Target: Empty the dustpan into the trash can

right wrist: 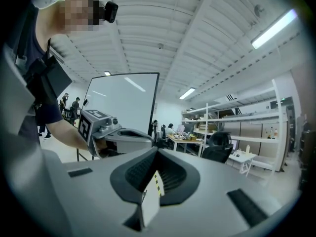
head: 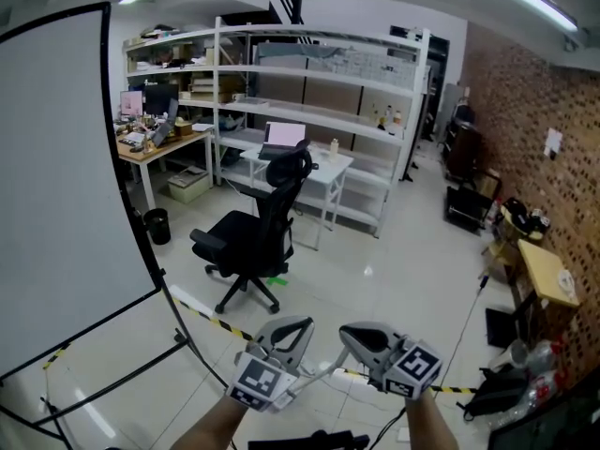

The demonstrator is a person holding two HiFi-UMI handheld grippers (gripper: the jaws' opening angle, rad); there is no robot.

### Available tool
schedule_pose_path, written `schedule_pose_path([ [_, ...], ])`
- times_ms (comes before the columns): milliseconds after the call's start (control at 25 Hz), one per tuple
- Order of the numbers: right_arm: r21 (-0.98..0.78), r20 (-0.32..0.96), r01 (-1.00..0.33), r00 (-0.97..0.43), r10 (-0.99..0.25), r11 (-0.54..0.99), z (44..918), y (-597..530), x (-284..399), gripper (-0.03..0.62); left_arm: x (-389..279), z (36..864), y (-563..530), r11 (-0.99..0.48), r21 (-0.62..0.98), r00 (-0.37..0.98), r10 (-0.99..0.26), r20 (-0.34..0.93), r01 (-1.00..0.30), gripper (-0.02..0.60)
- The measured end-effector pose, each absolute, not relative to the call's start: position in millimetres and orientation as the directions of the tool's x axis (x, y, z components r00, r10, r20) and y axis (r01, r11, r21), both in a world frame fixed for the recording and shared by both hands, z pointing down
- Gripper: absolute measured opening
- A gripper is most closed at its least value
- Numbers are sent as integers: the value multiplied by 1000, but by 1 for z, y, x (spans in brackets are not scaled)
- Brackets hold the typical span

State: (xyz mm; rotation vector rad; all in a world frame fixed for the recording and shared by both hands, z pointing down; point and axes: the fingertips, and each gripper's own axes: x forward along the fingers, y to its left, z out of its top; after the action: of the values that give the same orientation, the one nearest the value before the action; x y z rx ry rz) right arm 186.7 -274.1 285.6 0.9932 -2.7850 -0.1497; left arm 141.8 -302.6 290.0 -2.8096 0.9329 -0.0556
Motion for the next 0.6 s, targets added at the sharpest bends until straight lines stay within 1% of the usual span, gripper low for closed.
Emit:
schedule_pose_path([
  [240, 151, 144, -610, -765, -627, 778, 287, -266, 187, 14, 144, 290, -292, -788, -164, 799, -602, 2, -593, 3],
  [360, 171, 142, -581, -784, -604, 796, 284, -269, 188, 14, 148, 284, -294, -781, -175, 791, -611, 14, -600, 3],
  [600, 156, 147, -519, -829, -540, 840, 288, -274, 191, 14, 147, 281, -292, -722, -196, 729, -683, 42, -664, 3],
])
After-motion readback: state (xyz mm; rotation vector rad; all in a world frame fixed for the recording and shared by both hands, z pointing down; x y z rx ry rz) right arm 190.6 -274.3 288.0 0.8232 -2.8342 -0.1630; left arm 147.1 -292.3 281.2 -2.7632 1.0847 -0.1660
